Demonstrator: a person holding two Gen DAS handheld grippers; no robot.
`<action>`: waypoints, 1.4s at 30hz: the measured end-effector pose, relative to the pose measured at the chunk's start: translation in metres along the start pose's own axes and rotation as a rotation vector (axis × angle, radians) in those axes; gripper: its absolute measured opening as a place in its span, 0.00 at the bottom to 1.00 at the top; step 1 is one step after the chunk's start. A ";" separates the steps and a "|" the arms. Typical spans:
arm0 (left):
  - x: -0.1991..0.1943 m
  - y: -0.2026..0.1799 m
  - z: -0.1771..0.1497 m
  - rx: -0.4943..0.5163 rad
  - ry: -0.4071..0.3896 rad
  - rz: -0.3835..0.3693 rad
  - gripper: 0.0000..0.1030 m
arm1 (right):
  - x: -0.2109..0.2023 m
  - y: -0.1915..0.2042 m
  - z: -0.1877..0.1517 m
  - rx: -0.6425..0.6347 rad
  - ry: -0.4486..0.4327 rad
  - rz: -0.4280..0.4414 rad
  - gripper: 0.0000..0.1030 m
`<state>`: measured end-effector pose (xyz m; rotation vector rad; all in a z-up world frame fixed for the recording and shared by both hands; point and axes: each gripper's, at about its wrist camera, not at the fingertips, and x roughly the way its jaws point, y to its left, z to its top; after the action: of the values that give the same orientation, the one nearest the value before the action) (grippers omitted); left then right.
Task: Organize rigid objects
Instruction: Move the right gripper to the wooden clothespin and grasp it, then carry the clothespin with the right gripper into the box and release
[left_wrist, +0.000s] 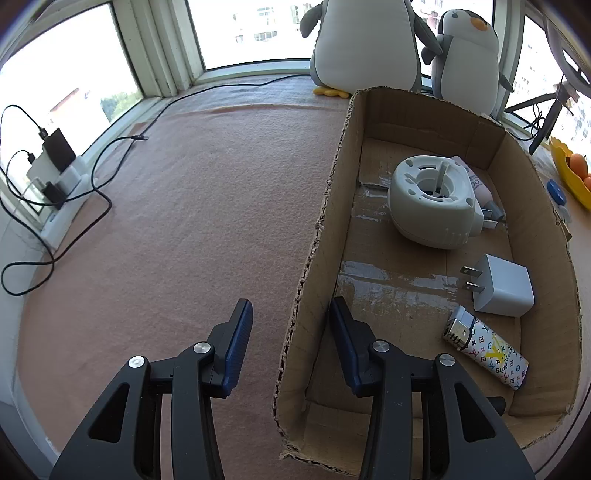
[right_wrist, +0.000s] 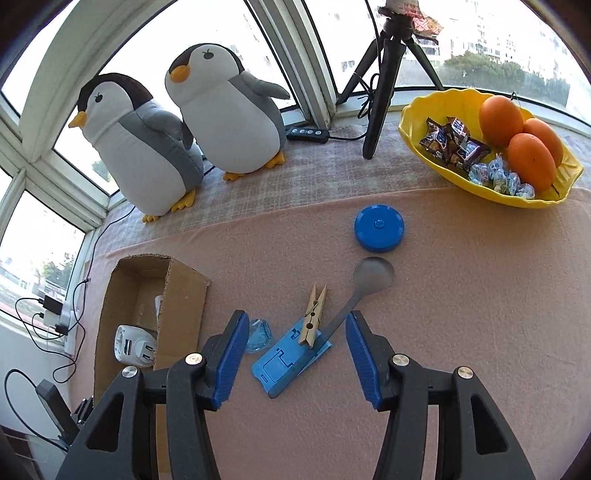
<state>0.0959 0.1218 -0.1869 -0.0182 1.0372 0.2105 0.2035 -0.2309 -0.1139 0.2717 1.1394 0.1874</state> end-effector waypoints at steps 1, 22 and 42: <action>0.000 0.000 0.000 0.001 0.000 0.001 0.41 | 0.003 0.001 0.000 -0.009 0.008 0.001 0.49; -0.001 -0.001 0.000 0.004 0.002 0.004 0.41 | 0.076 0.013 0.015 -0.090 0.142 -0.089 0.47; -0.001 -0.001 0.000 0.003 0.002 0.005 0.41 | 0.083 0.009 0.012 -0.110 0.177 -0.120 0.11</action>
<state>0.0963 0.1203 -0.1864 -0.0129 1.0394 0.2131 0.2481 -0.2001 -0.1781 0.0899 1.3121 0.1701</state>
